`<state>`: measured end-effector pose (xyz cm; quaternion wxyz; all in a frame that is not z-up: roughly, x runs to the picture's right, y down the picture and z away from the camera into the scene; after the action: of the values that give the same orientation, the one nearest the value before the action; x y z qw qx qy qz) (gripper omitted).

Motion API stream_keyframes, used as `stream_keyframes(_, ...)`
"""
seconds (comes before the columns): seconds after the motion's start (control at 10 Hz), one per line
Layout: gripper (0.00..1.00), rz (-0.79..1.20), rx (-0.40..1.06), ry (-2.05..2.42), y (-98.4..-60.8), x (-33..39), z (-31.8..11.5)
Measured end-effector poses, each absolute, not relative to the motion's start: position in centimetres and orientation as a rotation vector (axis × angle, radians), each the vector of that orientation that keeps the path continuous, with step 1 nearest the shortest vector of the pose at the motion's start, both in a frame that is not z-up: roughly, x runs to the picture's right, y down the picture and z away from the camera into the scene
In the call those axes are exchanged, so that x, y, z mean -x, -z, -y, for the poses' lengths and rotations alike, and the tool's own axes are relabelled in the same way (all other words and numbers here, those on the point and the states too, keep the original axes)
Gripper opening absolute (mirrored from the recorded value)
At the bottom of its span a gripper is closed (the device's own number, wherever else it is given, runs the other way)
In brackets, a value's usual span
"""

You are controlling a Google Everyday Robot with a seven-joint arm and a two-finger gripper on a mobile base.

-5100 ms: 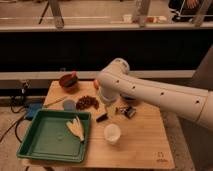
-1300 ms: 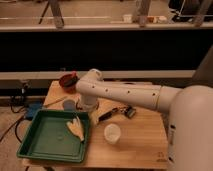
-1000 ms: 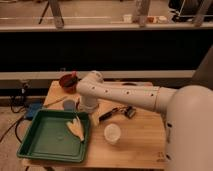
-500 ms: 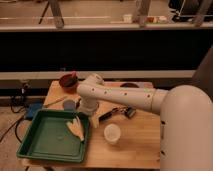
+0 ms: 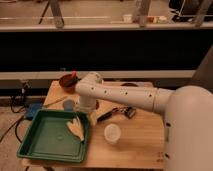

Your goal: Place banana in table surface

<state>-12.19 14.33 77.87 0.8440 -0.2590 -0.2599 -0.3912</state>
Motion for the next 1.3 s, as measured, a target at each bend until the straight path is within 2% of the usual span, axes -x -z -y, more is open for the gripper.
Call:
stream_keyframes(0.3, 0.8, 0.664, 0.434, 0.972, -76.6, 15.8, -13.0)
stream_keyframes(0.7, 0.8, 0.78, 0.346, 1.352, -77.8, 20.4, -16.3)
stream_keyframes(1.3, 0.8, 0.783, 0.265, 1.595, -79.4, 20.2, -18.9)
